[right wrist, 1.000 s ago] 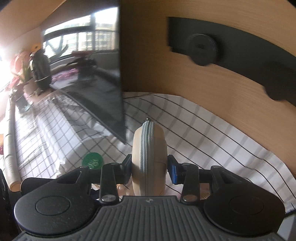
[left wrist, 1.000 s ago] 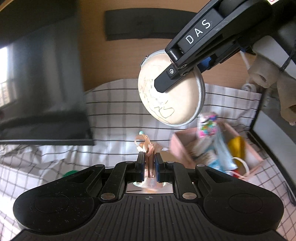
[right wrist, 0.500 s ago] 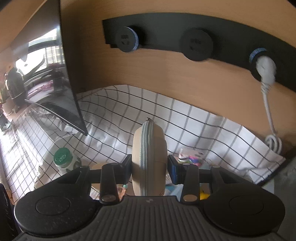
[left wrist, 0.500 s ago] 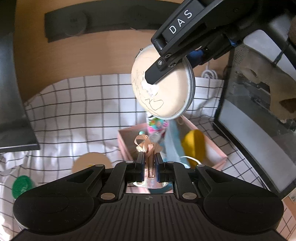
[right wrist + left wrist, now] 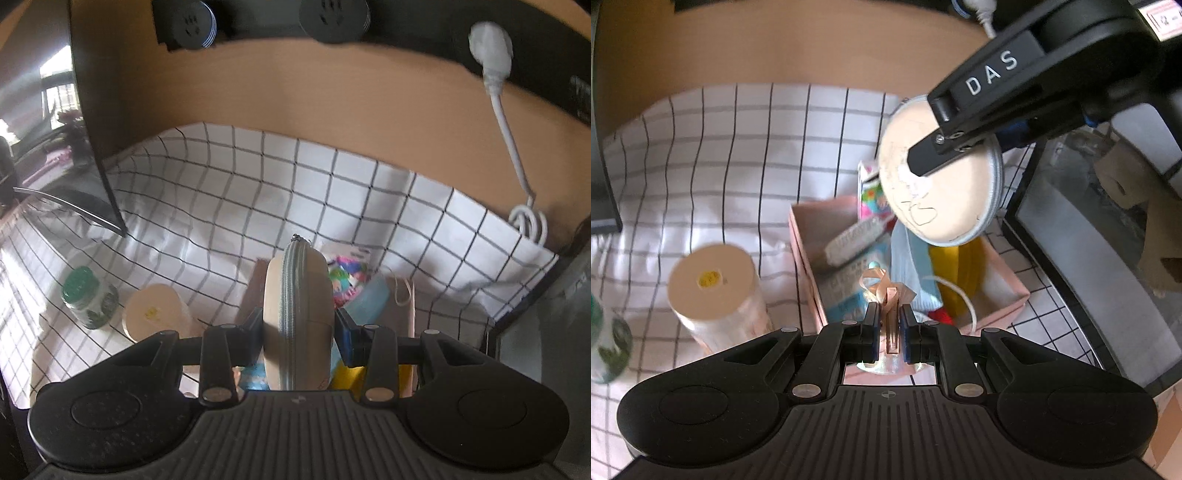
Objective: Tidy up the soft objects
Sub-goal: 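Carry the beige pouch and tan bow over the pink box with both tools, then open both tools to drop the pouch and bow into the pink box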
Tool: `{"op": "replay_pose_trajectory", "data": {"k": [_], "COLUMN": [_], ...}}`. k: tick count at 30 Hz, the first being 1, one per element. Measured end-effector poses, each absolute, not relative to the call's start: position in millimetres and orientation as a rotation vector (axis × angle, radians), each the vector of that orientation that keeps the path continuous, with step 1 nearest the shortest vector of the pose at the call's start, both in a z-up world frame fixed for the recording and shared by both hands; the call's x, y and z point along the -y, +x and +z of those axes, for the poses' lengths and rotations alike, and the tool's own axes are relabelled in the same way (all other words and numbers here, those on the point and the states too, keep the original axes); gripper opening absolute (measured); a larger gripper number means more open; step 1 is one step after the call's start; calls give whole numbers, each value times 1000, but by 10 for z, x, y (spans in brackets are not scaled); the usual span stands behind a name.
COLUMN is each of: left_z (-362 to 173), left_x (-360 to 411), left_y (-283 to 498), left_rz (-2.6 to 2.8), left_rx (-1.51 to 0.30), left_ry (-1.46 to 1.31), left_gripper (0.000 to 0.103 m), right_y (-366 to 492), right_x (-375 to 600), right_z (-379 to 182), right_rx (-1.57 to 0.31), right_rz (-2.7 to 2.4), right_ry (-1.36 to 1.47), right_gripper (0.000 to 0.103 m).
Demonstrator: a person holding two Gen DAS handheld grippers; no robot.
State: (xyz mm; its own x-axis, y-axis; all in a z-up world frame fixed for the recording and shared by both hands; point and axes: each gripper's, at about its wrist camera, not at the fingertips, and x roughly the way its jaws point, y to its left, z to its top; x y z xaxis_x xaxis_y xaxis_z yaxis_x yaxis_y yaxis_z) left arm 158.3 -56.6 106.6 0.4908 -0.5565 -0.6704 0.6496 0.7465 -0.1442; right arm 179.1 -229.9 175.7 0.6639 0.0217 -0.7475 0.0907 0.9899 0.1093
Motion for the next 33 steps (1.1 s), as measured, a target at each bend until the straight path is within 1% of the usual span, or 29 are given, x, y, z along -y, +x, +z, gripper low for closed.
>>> {"op": "replay_pose_trajectory", "data": {"k": [6, 14, 21, 25, 30, 33], "left_z": [946, 894, 714, 656, 656, 638], "left_x": [595, 598, 722, 751, 703, 717], "left_y": [1631, 1714, 1946, 2018, 2069, 2054], "left_rz": [-734, -716, -725, -761, -731, -737], "left_rx": [-781, -685, -738, -745, -766, -760], "left_ry": [113, 72, 59, 44, 9, 37], "left_gripper": [14, 14, 14, 15, 25, 28], "right_y": [1846, 1887, 1975, 1997, 2050, 2100], "right_x": [2377, 2569, 2473, 2552, 2602, 2581], "right_z": [1516, 1429, 1416, 1465, 1420, 1329], "right_rx": [-886, -867, -840, -850, -861, -883], "right_rz": [-73, -161, -172, -130, -72, -14], "right_ry": [165, 164, 100, 213, 354, 428], "right_gripper": [39, 39, 39, 39, 39, 39]}}
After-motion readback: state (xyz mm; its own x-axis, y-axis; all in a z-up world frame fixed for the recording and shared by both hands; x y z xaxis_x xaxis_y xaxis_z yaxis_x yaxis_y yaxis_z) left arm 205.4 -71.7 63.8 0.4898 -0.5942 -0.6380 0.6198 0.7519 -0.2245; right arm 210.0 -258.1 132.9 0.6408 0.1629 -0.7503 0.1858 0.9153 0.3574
